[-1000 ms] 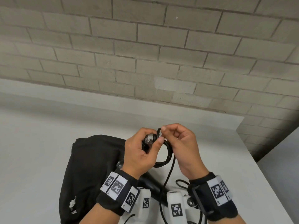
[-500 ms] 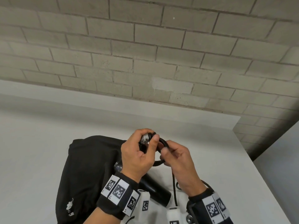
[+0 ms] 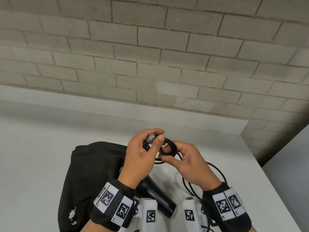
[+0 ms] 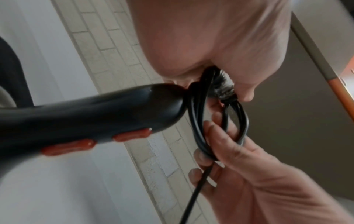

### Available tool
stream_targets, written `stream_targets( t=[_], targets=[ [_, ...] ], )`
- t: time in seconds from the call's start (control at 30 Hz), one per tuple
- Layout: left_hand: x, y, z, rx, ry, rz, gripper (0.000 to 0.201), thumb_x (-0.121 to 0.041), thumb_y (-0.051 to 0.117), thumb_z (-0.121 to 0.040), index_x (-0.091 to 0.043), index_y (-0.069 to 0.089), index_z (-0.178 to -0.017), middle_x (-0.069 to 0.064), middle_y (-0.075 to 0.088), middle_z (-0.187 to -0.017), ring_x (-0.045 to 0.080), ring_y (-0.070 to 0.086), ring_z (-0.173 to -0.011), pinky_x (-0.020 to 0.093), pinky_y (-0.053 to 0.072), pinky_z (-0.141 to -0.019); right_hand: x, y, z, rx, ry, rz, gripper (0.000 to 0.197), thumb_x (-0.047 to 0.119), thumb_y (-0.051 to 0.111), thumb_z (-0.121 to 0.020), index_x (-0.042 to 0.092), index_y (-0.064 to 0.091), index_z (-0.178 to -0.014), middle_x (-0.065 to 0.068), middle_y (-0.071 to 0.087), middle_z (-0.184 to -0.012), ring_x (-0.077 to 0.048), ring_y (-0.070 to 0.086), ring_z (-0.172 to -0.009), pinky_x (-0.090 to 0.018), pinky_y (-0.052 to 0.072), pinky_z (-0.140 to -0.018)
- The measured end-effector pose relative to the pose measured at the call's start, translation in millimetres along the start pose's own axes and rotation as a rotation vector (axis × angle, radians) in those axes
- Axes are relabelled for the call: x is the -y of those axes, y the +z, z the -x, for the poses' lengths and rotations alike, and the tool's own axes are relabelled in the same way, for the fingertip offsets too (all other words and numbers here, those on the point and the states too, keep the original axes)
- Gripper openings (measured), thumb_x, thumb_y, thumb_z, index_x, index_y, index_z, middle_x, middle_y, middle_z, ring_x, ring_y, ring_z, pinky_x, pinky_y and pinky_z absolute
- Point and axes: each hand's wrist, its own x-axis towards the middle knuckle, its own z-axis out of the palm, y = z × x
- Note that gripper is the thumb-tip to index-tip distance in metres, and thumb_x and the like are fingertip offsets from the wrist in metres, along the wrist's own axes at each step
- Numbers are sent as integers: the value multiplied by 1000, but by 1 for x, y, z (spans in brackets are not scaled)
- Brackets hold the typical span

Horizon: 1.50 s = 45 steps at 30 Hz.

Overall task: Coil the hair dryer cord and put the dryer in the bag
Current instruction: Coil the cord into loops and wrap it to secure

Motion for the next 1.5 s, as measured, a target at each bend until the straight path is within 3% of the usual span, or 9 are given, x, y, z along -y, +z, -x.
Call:
stream_targets(
  t=[0.13, 0.27, 0.33, 0.43, 0.63, 0.93, 1.13, 1.37, 1.5],
  targets=[
    [3, 6, 3, -79, 5, -20, 18, -52, 62, -85, -36, 68, -93, -12, 70, -90, 16, 65, -94, 33, 52, -86, -6, 14, 0, -128, -30, -31, 13, 9, 74, -83, 15, 70, -94, 3, 73, -90, -12, 65, -87, -24, 49, -82],
    [7, 14, 5, -182, 9, -42, 17, -61, 57, -85, -47, 63, -92, -13, 68, -88, 28, 62, -97, 51, 50, -88, -17, 41, 7, -651, -109, 133, 48, 9, 86, -68, 29, 53, -98, 8, 57, -99, -12, 54, -87, -16, 42, -77],
    [8, 18, 5, -233, 38, -61, 21, -65, 54, -85, -46, 62, -93, -13, 67, -86, 26, 62, -94, 51, 49, -87, -21, 51, 9, -759, -292, 334, 40, 1, 82, -72, 22, 54, -92, 3, 57, -93, -11, 52, -84, -18, 43, -76],
    [11, 20, 5, -288, 68, -76, 28, -68, 51, -85, -43, 61, -93, -15, 66, -87, 23, 62, -92, 51, 49, -85, -30, 62, 9, -706, -464, 565, 11, 5, 67, -87, 8, 67, -98, -4, 68, -96, -15, 59, -89, -27, 51, -79],
    [13, 21, 7, -312, 65, -63, 29, -71, 50, -85, -45, 59, -96, -13, 65, -90, 24, 61, -94, 49, 50, -84, -20, 64, 8, -528, -260, 582, 23, 24, 52, -96, 14, 68, -109, 7, 69, -97, -12, 54, -86, -13, 44, -76],
    [12, 10, 7, -267, 117, -83, 12, -51, 59, -87, -45, 58, -98, -12, 63, -92, 24, 61, -92, 50, 50, -84, 20, 12, -4, -76, 334, -325, 14, 15, 61, -93, 12, 73, -87, 0, 70, -75, -6, 55, -64, -20, 45, -67],
    [10, 4, 6, -158, 161, -54, 26, -44, 64, -85, -41, 63, -111, -2, 64, -97, 13, 65, -94, 16, 48, -82, 21, -11, -7, 104, 567, -820, 19, 19, 59, -89, 4, 70, -87, -2, 55, -64, -17, 52, -65, -36, 53, -75],
    [15, -4, 3, -47, 193, -43, 19, -34, 69, -82, -29, 65, -100, 0, 66, -96, 9, 67, -90, 10, 46, -79, 19, -10, -4, 51, 597, -881, 24, 22, 61, -89, 1, 72, -87, 0, 50, -56, -20, 55, -68, -43, 57, -81],
    [15, -1, 3, -106, 173, -39, 16, -33, 67, -85, -25, 65, -99, -4, 68, -92, 6, 67, -87, 8, 46, -77, 10, 1, 7, 12, 400, -739, 22, 26, 72, -85, 5, 73, -92, -7, 67, -75, -20, 63, -76, -35, 56, -80]
  ],
)
